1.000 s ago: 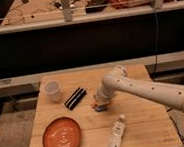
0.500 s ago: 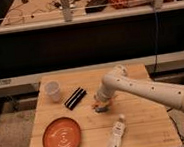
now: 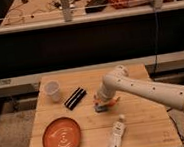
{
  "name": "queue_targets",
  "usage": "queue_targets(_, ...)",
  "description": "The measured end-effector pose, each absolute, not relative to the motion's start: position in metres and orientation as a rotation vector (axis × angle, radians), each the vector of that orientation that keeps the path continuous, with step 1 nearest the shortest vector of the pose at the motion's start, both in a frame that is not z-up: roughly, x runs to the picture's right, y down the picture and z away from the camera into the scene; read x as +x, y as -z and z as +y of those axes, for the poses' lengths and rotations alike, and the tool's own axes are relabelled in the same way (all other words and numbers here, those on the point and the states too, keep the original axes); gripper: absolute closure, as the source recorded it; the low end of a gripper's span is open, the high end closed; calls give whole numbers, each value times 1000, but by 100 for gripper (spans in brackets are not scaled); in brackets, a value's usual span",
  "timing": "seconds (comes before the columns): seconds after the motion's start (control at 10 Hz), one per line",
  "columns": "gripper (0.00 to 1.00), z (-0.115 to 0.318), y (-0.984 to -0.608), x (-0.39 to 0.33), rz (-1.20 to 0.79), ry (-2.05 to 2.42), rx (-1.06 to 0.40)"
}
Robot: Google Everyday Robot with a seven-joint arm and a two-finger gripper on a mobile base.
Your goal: Place the pepper on the white sponge
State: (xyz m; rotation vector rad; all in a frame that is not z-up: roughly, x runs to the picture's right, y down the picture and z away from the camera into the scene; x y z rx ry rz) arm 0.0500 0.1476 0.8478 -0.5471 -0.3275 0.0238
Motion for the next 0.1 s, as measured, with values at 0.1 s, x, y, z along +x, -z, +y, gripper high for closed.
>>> queue_targets(0.1,84,145,-848,52,-327,-27,-546)
